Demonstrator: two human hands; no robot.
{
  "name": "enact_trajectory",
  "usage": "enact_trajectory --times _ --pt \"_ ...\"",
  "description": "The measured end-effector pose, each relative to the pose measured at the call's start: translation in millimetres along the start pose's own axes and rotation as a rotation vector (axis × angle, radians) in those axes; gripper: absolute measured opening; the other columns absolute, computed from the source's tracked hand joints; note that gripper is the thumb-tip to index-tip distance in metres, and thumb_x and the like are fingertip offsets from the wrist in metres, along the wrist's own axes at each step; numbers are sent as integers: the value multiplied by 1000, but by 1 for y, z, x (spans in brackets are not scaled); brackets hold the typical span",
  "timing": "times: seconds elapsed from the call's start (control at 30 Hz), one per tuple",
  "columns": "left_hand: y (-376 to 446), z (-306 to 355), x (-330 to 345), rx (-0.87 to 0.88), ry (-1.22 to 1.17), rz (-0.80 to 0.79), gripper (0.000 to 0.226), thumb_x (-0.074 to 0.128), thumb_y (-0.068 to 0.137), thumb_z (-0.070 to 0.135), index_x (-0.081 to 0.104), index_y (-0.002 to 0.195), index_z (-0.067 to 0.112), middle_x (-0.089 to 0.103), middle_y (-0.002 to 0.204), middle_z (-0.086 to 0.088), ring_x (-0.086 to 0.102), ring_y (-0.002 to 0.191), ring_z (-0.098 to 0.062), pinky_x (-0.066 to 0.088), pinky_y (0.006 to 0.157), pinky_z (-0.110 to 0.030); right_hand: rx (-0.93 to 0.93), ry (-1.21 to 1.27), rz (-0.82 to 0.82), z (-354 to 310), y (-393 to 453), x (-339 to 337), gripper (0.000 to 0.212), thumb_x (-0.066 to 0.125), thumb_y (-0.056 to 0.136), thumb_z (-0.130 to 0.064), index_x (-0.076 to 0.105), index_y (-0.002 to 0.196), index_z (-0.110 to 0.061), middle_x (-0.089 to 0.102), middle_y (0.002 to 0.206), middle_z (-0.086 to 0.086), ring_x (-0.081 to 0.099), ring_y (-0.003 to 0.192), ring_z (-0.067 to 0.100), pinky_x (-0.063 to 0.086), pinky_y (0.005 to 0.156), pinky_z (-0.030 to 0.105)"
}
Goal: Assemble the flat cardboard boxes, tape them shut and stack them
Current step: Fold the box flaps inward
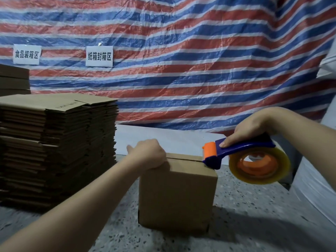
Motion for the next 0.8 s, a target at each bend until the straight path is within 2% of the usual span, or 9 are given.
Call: enact_trajectory --times 0.07,0.17,0.3,0.43,0.53,0.6,0.7,0.8 --pt "-5 25 5 168 86 89 38 28 103 32 47 131 14 52 139 -10 48 124 -27 28 112 -50 -4 1 -4 -2 0 0 84 72 58 -74 70 111 -9 78 89 9 75 75 20 58 63 28" --pt "-12 52 29 341 162 -53 44 20 106 37 47 135 20 47 147 -5 42 133 -24 27 114 -46 -10 16 -14 -1 0 0 78 71 64 -72 70 109 -8 77 86 9 74 71 20 57 61 28" --pt "-7 53 38 270 213 -221 47 15 106 37 40 145 27 38 155 -1 33 141 -23 19 116 -48 -36 38 -39 5 4 0 74 68 69 -71 69 108 -8 77 85 9 73 70 18 57 61 27" --pt "-6 52 39 271 218 -242 47 16 106 36 35 149 29 33 158 0 29 143 -25 15 117 -50 -51 58 -51 28 0 -8 86 73 58 -75 70 111 -7 76 95 12 72 78 22 57 72 32" --pt "-4 51 41 284 208 -234 46 17 105 37 37 146 29 36 156 -2 32 141 -26 16 116 -51 -10 95 -55 50 -2 -6 89 76 54 -75 71 112 -8 77 99 13 73 80 22 58 72 31" --pt "-1 50 42 269 215 -240 46 17 104 38 37 145 30 38 154 -2 34 139 -26 18 115 -51 7 71 -70 55 2 3 90 74 54 -77 71 112 -8 77 97 11 73 79 21 58 72 30" --pt "4 51 42 193 257 -333 45 24 100 42 40 141 31 46 147 -2 43 131 -28 29 112 -53 7 42 -68 50 12 19 84 68 60 -77 70 109 -10 78 91 8 73 75 18 57 70 28" --pt "4 66 36 161 232 -361 40 38 100 35 49 136 21 56 136 -7 53 118 -27 40 101 -42 -6 49 -55 44 17 28 83 67 60 -78 69 110 -11 78 93 7 74 77 17 57 71 28"
Point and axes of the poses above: each hand's wrist, its own y-axis towards the middle knuckle, its own x-axis out of the palm, z = x × y, the point moved 4 cm from there along y, towards the middle knuckle
